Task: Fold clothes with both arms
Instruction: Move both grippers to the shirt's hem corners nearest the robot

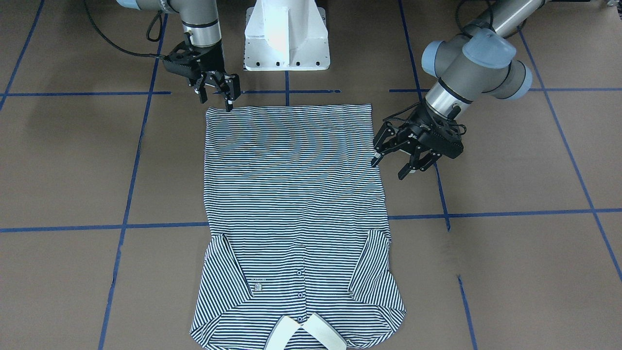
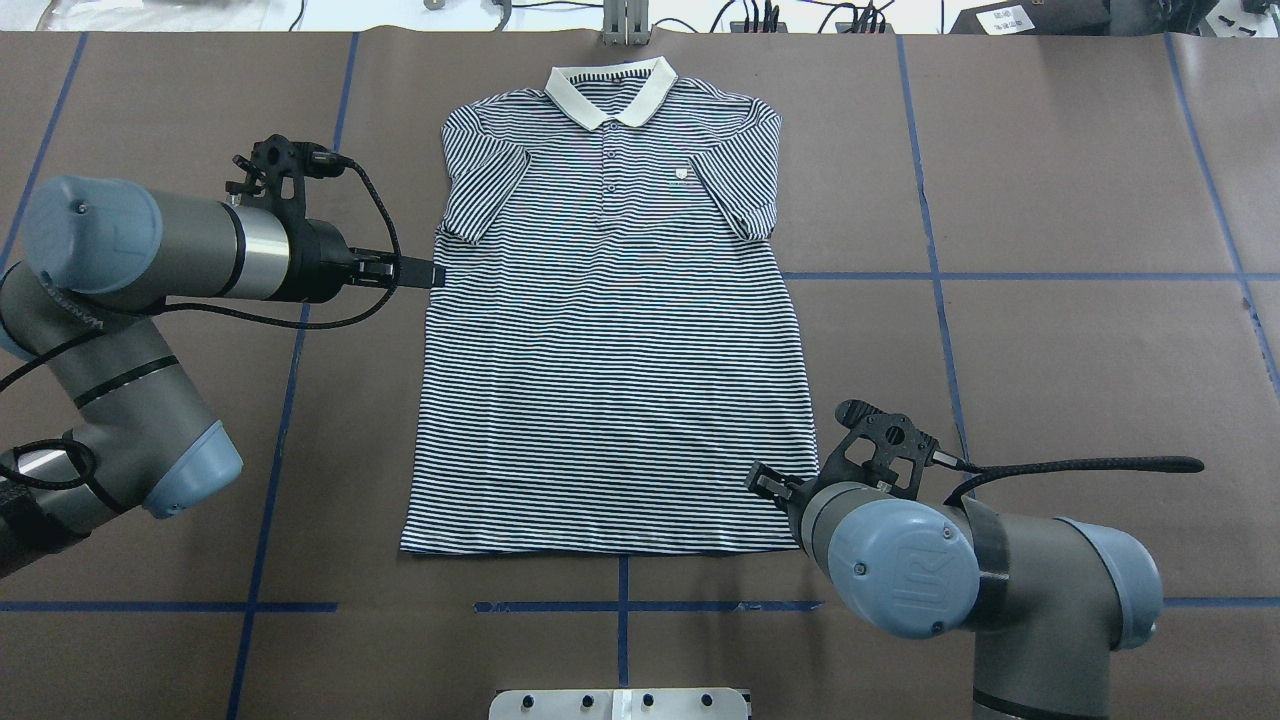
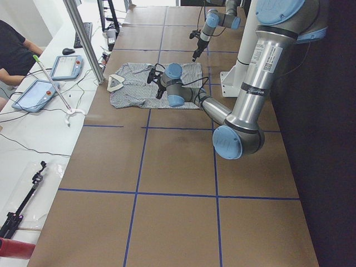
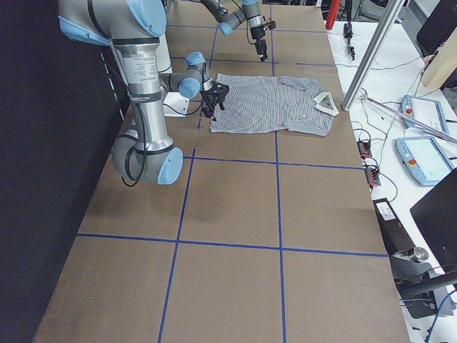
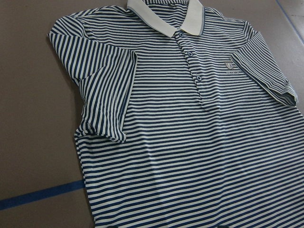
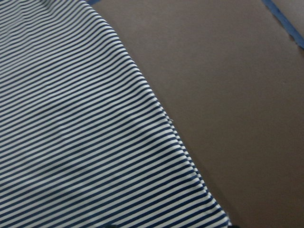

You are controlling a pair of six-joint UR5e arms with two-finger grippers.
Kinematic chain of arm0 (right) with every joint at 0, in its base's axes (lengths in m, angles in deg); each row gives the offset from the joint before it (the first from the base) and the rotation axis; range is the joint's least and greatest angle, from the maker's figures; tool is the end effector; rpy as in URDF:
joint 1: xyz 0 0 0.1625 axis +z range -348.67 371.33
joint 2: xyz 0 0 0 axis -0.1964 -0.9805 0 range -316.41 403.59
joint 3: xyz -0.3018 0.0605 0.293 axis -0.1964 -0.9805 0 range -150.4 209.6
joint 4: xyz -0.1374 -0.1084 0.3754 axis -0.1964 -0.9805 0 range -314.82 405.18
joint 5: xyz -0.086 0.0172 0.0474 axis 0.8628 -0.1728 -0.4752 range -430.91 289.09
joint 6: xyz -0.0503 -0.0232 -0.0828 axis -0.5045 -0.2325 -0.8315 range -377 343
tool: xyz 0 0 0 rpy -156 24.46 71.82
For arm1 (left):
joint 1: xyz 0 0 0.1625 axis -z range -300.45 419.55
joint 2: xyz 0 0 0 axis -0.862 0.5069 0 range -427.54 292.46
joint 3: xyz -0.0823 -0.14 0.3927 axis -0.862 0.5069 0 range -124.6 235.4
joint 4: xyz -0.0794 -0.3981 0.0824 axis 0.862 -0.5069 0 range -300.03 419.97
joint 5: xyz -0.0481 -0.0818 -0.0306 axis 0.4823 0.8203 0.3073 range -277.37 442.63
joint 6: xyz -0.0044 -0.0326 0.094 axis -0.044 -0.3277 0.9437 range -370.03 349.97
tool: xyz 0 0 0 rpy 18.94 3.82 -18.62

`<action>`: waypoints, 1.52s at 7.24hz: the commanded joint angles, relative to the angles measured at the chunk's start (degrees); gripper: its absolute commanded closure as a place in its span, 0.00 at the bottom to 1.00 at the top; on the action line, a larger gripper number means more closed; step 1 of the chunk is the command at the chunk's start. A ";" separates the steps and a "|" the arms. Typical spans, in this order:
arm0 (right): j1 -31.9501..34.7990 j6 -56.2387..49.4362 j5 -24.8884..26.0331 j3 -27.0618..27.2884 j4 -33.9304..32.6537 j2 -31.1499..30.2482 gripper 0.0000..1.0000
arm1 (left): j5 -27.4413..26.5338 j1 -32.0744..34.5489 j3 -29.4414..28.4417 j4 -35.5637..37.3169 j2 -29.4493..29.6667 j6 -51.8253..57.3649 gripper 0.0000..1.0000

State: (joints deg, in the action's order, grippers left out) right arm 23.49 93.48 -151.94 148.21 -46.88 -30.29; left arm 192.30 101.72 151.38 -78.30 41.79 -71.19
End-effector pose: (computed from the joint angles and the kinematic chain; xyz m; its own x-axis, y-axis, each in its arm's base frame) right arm -0.4933 -0.2585 0.2995 0.5644 0.4752 0.6750 -0.5432 0.8295 -0.1298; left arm 0.3874 -0.4858 0.3268 0.3731 0.2749 -0.8861 0.2432 0.8927 0.3793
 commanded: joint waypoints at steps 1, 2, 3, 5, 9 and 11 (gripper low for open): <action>-1.52 1.67 -0.10 -3.01 -0.14 -0.73 0.23 | -0.16 -0.07 0.09 -0.07 -0.08 -1.16 0.23; -1.70 2.98 -0.62 -3.46 -0.14 -0.91 0.28 | -0.16 -0.07 0.00 -0.07 -0.08 -1.16 0.23; -2.05 3.25 -0.97 -4.51 -0.14 -1.00 0.34 | -0.16 0.01 0.09 -0.07 -0.17 -1.16 0.23; -2.06 3.60 -1.15 -4.52 -0.14 -1.00 1.00 | -0.24 0.02 0.09 -0.07 -0.17 -1.16 0.23; -1.62 3.52 -3.95 -1.11 -0.23 -1.17 1.00 | -4.51 -0.24 2.61 1.41 -0.43 -6.04 0.24; -1.71 3.52 -4.31 0.84 -0.23 -2.58 1.00 | -5.77 -7.49 17.76 7.88 -12.93 -15.60 0.26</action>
State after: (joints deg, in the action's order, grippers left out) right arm 21.81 96.99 -155.99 148.15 -47.10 -32.33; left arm 187.72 98.57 160.67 -74.35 35.75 -80.51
